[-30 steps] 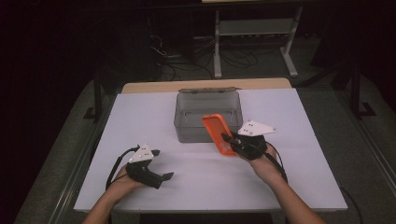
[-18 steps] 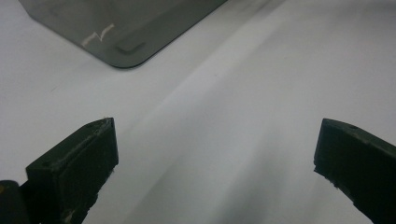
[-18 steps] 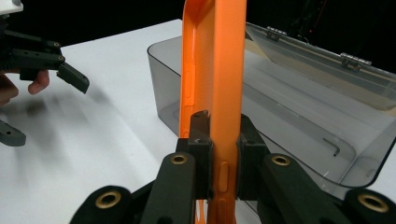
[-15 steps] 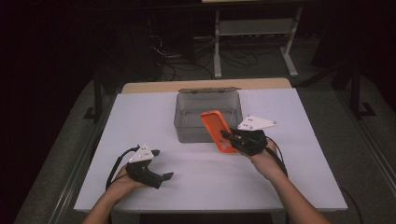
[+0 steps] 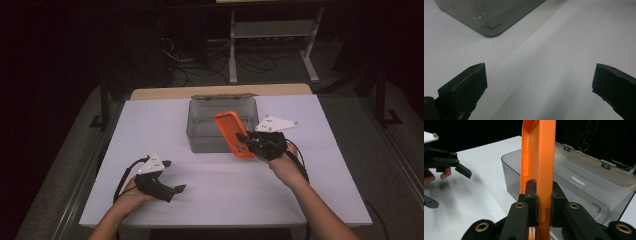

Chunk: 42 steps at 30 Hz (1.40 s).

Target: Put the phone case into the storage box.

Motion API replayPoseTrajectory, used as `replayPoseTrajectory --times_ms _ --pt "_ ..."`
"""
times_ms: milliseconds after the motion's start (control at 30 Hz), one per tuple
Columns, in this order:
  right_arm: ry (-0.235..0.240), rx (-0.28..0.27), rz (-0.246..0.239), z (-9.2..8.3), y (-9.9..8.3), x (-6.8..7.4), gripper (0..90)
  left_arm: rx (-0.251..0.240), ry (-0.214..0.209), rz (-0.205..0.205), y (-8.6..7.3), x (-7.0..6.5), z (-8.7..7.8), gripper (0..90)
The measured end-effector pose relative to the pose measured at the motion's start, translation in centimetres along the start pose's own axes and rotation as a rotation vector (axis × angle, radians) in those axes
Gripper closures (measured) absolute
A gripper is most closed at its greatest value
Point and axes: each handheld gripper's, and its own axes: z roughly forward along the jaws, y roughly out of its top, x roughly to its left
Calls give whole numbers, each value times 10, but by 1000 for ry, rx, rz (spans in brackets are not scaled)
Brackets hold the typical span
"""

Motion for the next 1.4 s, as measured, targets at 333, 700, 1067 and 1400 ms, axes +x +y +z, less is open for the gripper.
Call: replayPoseTrajectory --times_ms 333,700,1067,1400 --pt "1 -9 0 -1 14 -6 786 -1 0 0 0 0 0 0" --pt "3 -11 8 0 26 -12 785 -2 0 0 0 0 0 0" --pt "-9 -30 9 1 41 -20 785 -3 1 -1 0 -1 0 0" --pt "-14 -38 14 7 49 -24 785 -5 1 -1 1 -1 -1 0"
